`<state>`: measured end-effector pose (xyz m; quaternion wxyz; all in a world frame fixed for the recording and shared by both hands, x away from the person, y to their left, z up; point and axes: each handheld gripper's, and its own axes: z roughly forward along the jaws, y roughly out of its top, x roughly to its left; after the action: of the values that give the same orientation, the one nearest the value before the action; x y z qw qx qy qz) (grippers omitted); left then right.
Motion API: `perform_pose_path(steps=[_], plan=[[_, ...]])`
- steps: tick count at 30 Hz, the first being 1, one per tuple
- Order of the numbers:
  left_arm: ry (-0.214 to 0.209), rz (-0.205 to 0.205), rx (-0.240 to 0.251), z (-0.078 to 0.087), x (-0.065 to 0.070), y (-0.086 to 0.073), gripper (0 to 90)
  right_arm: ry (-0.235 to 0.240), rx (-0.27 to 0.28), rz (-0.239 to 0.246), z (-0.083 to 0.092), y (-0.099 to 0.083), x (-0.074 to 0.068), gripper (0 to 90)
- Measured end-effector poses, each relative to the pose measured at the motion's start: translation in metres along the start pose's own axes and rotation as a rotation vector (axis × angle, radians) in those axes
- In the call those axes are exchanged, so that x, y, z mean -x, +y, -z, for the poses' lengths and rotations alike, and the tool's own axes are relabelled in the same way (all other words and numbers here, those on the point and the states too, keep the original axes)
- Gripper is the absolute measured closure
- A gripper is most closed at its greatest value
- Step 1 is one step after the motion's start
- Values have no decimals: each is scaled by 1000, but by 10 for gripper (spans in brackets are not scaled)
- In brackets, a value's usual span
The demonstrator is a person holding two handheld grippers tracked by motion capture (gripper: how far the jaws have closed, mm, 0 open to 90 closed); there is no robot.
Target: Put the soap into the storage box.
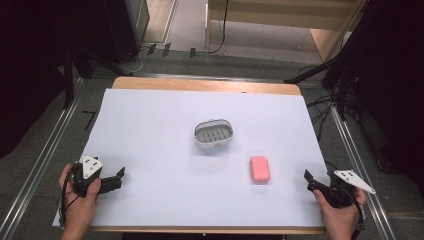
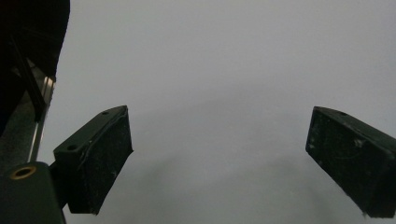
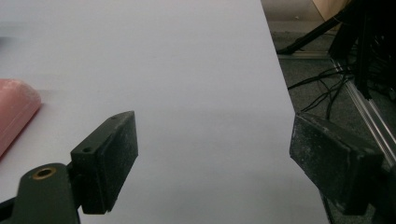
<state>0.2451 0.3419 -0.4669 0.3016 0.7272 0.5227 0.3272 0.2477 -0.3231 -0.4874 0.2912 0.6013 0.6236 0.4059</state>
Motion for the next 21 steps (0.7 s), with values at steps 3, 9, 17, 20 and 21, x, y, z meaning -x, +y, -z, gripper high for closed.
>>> perform_pose_path(steps=[3, 9, 17, 20, 21], plan=[[2, -4, 2, 1, 0, 0, 76, -8, 4, -5, 0, 0, 1, 174], [1, -5, 10, 1, 1, -1, 77, -29, 7, 20, 0, 1, -7, 207], [-1, -2, 5, 1, 0, 0, 76, -28, -36, 60, -6, 5, -23, 246], [-1, -6, 7, 1, 0, 0, 77, -21, -61, 87, -6, 9, -35, 263], [-1, -7, 7, 1, 0, 0, 77, -21, -61, 87, -6, 9, -35, 263]])
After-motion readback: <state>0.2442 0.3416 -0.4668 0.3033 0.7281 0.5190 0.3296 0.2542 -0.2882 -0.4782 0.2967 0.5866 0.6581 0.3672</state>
